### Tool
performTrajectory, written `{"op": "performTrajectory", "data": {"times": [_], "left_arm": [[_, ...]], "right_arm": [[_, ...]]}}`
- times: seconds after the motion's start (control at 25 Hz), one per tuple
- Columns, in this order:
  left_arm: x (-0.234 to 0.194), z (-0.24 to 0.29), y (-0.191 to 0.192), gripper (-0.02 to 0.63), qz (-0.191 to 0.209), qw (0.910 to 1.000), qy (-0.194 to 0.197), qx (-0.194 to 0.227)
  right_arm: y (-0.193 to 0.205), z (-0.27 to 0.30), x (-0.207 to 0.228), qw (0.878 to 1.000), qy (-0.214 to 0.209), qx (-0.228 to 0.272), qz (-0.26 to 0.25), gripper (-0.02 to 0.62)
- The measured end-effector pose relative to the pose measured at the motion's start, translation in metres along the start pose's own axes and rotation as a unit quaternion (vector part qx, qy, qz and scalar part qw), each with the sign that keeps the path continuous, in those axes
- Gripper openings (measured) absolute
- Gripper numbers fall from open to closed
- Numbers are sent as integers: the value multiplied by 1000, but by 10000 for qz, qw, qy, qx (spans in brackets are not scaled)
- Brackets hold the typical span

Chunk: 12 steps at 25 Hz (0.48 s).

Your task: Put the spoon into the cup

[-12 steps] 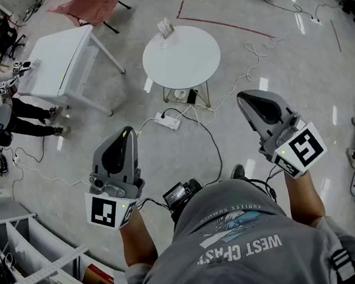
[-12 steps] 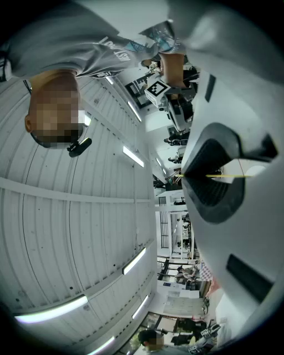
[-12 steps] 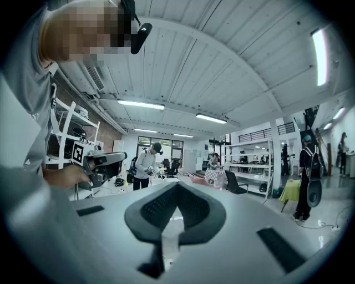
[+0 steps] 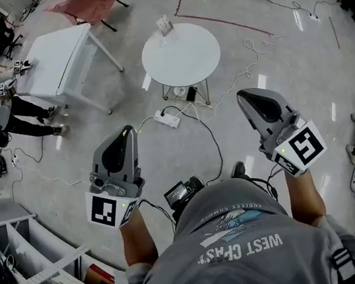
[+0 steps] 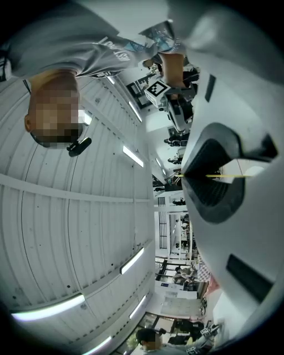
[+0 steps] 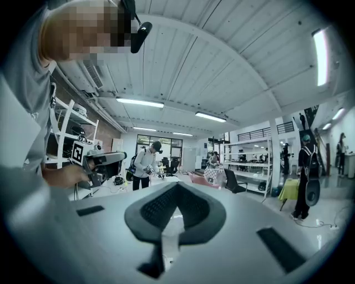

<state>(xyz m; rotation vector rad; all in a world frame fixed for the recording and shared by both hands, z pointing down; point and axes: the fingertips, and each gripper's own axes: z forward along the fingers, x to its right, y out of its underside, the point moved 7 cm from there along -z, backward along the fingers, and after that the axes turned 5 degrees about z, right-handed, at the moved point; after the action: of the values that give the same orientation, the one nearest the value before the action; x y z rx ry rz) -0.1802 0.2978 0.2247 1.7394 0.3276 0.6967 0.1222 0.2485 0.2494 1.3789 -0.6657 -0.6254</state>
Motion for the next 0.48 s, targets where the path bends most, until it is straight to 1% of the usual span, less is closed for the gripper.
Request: {"op": "performTrajectory", "data": {"times": [0.28,0.48], "left_arm": [[-12,-13,5,3,-53,9999,75,57],[-18,-19,12,3,-131,9996,203,177]], "right_arm": [[0,9,-14,9999,44,79,58,2],[2,12,-23,9993,215,245,203,2]]}}
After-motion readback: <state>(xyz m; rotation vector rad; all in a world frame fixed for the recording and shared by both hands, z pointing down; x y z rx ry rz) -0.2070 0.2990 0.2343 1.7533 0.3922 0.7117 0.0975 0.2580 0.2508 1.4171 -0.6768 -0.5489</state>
